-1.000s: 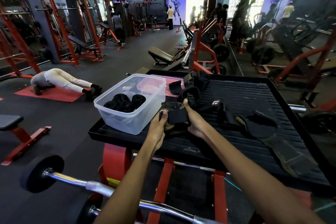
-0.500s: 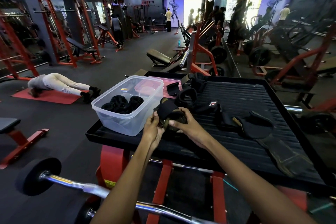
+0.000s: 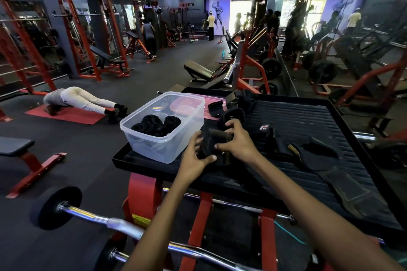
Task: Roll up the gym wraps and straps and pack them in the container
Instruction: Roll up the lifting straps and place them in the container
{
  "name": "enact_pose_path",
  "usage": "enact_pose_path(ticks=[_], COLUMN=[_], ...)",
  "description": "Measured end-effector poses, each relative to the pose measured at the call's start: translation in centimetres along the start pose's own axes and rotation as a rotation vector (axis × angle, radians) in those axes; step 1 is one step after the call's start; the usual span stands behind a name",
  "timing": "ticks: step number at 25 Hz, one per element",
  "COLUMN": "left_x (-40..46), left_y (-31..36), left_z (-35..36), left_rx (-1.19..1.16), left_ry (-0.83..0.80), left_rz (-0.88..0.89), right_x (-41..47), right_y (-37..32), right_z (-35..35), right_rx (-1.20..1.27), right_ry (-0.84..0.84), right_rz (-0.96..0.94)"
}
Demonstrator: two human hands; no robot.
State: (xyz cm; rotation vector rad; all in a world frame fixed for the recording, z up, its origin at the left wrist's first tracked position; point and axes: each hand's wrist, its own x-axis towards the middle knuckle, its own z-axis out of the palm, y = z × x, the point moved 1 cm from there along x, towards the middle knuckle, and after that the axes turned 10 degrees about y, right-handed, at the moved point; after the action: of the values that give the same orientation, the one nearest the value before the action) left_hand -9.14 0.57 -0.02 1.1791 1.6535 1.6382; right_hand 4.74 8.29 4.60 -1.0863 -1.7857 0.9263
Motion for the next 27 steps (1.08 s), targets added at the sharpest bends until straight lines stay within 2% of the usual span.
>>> enact_pose_path(ticks=[2, 4, 8, 13, 19, 27], left_x=[-0.3, -0.5, -1.2, -2.5, -3.3, -3.3], left_y=[-0.2, -0.4, 0.3, 0.6, 0.9, 0.6], left_z=[-0.7, -1.3, -1.9, -2.2, -1.8, -1.8], left_rx=[0.079, 0.133, 0.315, 0.424, 0.587, 0.541], left_ry=[-0.009, 0.109, 0.233, 0.347, 0.328, 0.311], left_rz=[0.002, 0.018, 0.135, 0.160, 0.105, 0.101], right_x=[-0.1, -0.1, -0.3, -0.7, -0.5, -0.7], right_y=[0.1, 0.6, 2.5, 2.6, 3.8, 4.5], right_z=[0.7, 1.4, 2.6, 5.1, 5.3, 5.0], right_rx=[0.054, 0.154, 0.037, 0.052, 0.054, 0.143], right_ry=[-0.050, -0.084, -0.262, -0.226, -0.284, -0.288], right_rz=[-0.004, 0.003, -0.045, -0.069, -0.027, -0.022])
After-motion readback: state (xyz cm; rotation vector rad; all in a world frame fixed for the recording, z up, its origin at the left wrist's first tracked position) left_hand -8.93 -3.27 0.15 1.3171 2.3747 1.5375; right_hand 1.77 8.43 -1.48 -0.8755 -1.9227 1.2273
